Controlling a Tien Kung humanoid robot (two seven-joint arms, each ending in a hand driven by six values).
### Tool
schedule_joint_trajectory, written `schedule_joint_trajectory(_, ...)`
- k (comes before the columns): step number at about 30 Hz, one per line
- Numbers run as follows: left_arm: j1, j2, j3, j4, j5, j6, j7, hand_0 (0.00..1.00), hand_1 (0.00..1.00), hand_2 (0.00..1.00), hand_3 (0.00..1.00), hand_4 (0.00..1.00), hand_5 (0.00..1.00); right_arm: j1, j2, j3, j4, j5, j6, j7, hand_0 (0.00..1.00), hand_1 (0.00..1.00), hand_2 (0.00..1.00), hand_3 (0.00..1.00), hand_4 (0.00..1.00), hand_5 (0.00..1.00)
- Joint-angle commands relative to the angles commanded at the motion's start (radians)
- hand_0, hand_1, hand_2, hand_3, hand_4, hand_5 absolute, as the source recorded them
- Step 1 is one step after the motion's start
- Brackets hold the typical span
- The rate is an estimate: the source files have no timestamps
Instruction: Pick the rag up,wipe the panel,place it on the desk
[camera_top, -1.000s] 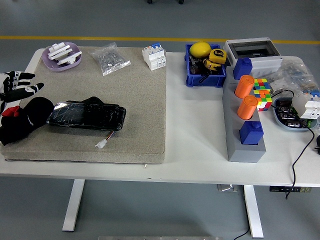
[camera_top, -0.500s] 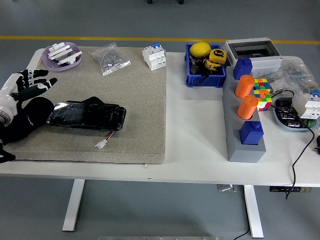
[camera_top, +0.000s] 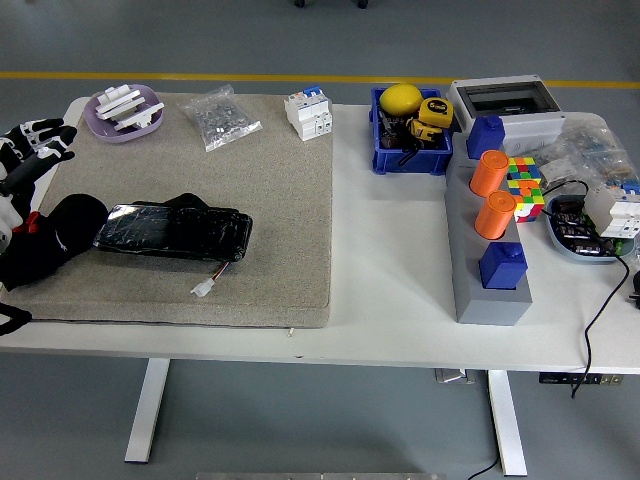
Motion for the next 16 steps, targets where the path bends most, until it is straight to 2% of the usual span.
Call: schedule_joint_trajectory(16, 0.015, 0.012, -0.011, 0.002, -0.002, -0.004, -0.008, 0.633, 0.706, 0.632, 0.576, 0.879, 0.243, 0.006, 0.003, -0.043, -0.007, 0.029, 0.003, -0.003, 0.742, 0.647, 0.691, 0.708, 0.998, 0.627)
